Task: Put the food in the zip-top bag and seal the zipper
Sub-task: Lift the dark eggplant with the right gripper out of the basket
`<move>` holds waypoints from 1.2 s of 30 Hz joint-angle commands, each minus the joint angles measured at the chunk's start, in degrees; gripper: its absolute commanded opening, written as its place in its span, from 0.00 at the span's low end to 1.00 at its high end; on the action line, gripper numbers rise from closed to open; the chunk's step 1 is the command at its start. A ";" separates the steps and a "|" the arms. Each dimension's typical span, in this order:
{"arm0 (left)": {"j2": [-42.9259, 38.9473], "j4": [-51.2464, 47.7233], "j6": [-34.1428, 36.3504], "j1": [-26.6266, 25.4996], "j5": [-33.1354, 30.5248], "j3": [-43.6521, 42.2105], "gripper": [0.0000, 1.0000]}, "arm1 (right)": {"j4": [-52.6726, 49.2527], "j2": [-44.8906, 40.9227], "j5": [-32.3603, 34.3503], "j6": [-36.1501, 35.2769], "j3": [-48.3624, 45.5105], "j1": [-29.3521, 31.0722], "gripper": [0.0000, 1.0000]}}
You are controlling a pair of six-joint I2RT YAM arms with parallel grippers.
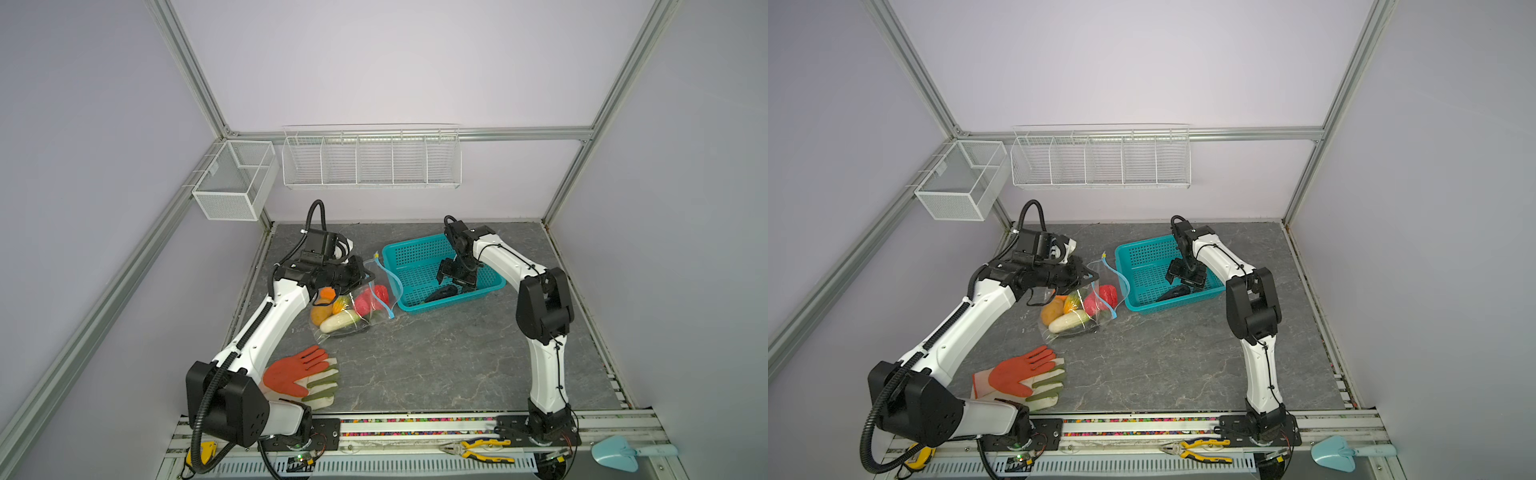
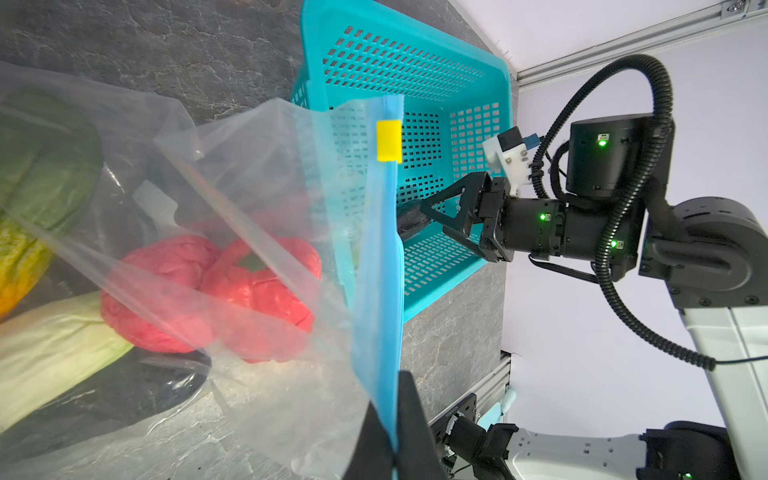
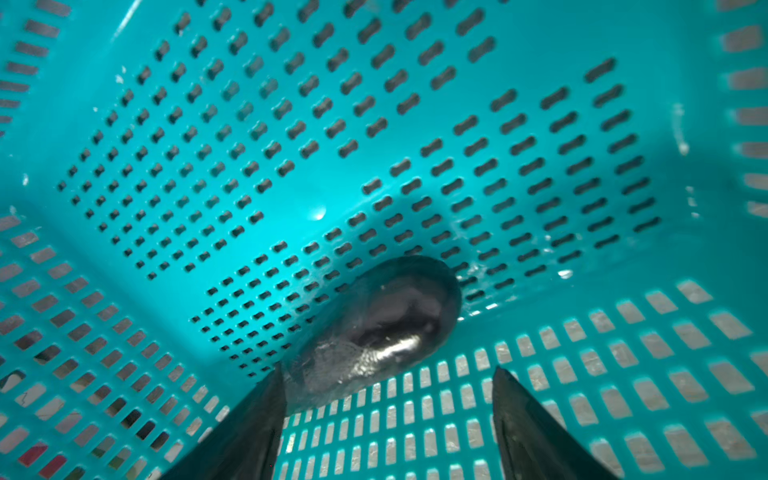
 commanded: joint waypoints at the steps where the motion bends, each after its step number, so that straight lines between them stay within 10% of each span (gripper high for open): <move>1: -0.62 -0.13 0.75 0.06 0.10 0.15 0.00 | 0.90 1.86 -3.15 2.38 -0.69 0.93 0.79; 15: -0.49 -0.40 0.97 0.13 0.04 0.15 0.00 | 3.49 6.71 -5.67 5.05 1.36 1.62 0.78; 36: -0.95 -0.18 0.90 0.28 -0.09 -0.18 0.00 | 10.12 8.64 -8.53 3.93 0.28 1.21 0.47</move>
